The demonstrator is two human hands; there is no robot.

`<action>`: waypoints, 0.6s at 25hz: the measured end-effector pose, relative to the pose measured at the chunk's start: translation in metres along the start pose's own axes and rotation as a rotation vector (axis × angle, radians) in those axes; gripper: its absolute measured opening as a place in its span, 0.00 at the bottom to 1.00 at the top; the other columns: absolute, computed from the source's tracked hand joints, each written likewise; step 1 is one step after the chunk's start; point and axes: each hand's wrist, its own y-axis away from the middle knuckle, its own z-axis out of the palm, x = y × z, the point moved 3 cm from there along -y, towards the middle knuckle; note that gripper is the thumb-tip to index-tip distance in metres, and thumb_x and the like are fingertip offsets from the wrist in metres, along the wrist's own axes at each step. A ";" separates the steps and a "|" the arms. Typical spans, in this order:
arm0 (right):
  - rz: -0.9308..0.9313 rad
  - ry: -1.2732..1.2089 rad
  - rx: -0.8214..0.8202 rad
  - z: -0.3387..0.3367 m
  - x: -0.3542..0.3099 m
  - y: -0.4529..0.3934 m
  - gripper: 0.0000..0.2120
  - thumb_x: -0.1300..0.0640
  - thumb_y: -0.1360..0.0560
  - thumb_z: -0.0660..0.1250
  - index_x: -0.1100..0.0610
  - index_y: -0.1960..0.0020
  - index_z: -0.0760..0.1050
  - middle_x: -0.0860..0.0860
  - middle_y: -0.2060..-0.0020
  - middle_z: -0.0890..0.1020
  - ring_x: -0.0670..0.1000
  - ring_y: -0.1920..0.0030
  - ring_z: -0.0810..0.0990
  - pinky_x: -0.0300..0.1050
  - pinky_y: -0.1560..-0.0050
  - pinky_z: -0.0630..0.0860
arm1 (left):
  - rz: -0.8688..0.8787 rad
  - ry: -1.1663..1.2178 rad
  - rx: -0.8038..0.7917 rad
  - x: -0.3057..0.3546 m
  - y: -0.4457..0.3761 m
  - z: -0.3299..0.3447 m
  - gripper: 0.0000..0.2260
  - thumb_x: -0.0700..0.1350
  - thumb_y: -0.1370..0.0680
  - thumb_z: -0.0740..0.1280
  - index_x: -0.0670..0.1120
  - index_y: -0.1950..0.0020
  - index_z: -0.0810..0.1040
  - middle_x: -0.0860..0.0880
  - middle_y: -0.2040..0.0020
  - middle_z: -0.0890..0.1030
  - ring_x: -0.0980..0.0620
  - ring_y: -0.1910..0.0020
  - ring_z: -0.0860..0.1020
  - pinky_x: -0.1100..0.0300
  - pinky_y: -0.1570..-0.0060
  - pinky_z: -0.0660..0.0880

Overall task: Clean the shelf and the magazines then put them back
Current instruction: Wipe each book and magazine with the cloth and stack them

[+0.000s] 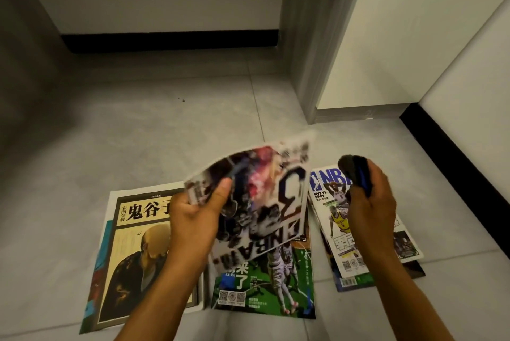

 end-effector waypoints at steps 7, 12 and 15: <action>0.138 -0.168 -0.351 0.053 0.023 0.064 0.22 0.61 0.20 0.61 0.45 0.30 0.64 0.39 0.44 0.73 0.45 0.46 0.78 0.44 0.54 0.81 | -0.677 0.451 0.016 -0.115 0.041 0.027 0.15 0.35 0.27 0.69 0.44 0.41 0.77 0.42 0.52 0.85 0.43 0.51 0.83 0.52 0.58 0.79; -0.160 0.590 -0.563 0.084 0.093 0.091 0.30 0.60 0.25 0.68 0.49 0.26 0.63 0.51 0.29 0.70 0.55 0.29 0.67 0.56 0.29 0.65 | -0.811 -0.237 -0.034 -0.302 0.060 0.008 0.11 0.30 0.24 0.64 0.33 0.42 0.77 0.35 0.42 0.80 0.38 0.47 0.79 0.45 0.40 0.74; -0.110 0.691 -0.451 0.095 0.107 0.120 0.26 0.46 0.21 0.57 0.55 0.26 0.64 0.57 0.28 0.68 0.60 0.27 0.64 0.60 0.27 0.57 | -0.535 -0.792 -0.369 -0.248 0.050 0.005 0.12 0.46 0.19 0.62 0.47 0.37 0.77 0.51 0.44 0.81 0.54 0.47 0.78 0.59 0.47 0.75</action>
